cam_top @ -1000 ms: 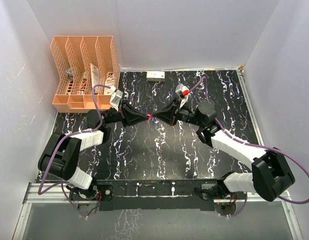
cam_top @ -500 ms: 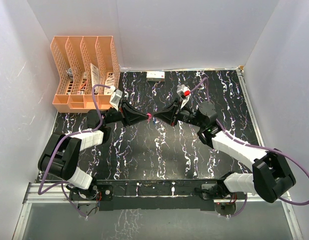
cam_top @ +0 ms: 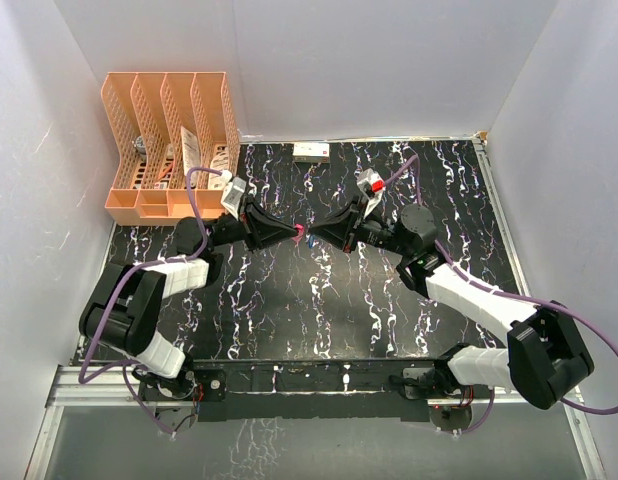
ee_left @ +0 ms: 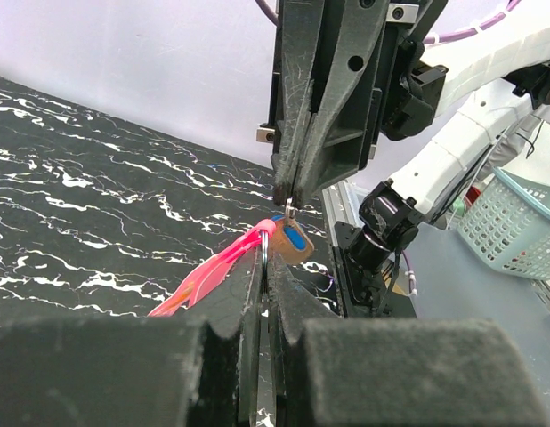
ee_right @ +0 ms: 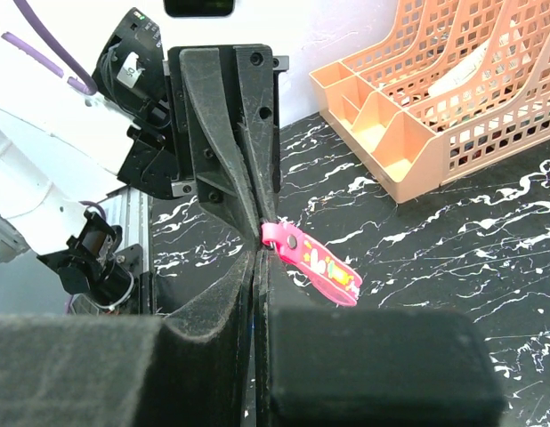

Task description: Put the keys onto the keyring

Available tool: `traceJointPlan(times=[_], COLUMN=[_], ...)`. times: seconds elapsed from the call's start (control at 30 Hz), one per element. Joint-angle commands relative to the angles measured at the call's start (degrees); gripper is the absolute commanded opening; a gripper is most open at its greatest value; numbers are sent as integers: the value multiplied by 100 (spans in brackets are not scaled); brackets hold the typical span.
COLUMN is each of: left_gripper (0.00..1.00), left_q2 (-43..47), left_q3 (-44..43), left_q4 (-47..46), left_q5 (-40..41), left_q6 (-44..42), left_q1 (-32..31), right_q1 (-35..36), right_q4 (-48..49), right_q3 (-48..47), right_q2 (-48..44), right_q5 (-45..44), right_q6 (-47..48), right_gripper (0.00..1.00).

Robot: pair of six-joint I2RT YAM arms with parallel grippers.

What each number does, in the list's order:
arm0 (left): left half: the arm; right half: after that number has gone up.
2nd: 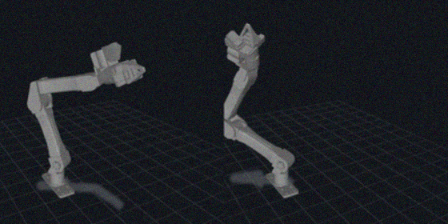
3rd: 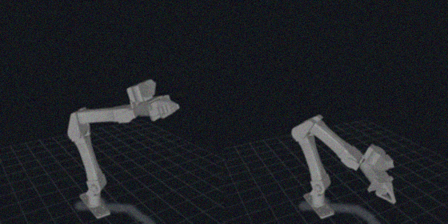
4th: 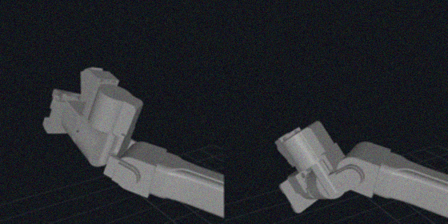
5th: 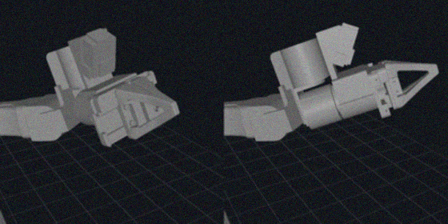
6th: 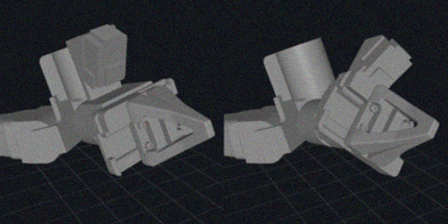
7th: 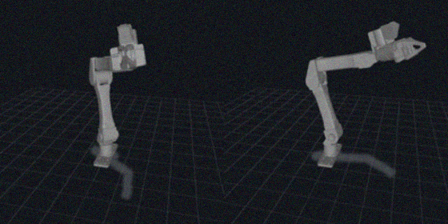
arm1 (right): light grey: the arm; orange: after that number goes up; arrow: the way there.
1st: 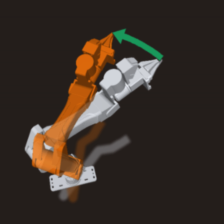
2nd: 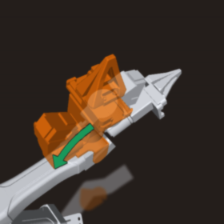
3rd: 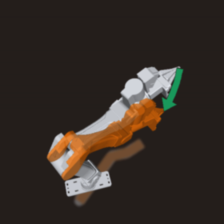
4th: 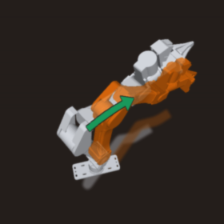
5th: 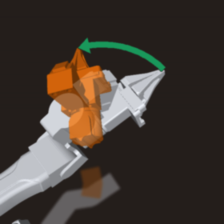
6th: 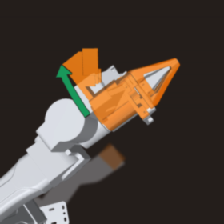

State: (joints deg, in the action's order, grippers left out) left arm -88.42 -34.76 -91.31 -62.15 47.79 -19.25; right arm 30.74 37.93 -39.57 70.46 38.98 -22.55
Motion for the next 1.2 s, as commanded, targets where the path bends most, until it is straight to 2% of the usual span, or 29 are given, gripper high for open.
traceJointPlan(times=[0.0, 0.1, 0.2, 0.4, 0.6, 0.97, 1.17], left_gripper=[0, 0, 0, 0, 0, 0, 0], left_q2=[-26, -52, -26, 114, 197, 365, 568], left_q3=[-206, -192, -93, -185, -358, -457, -457], left_q4=[-1100, -1077, -581, 1666, 3425, 3929, 4135], left_q5=[86, 144, 355, 458, 886, 1042, 1146], left_q6=[-52, 36, -34, -790, -1217, -1370, -1446], left_q1=[-18, -12, 56, 88, 88, 87, 88], right_q1=[-16, -24, -46, -125, -173, -200, -200], right_q4=[462, 352, -149, -721, -925, -1264, -2199], right_q3=[-59, -42, -100, -47, 67, 195, -127], right_q2=[-4, 5, -39, -118, -129, -221, 8], right_q5=[23, -220, -646, -1196, -1434, -1739, -2158], right_q6=[-160, -163, -13, 153, 230, 266, 121], right_gripper=[0, 0, 0, 0, 0, 0, 0])
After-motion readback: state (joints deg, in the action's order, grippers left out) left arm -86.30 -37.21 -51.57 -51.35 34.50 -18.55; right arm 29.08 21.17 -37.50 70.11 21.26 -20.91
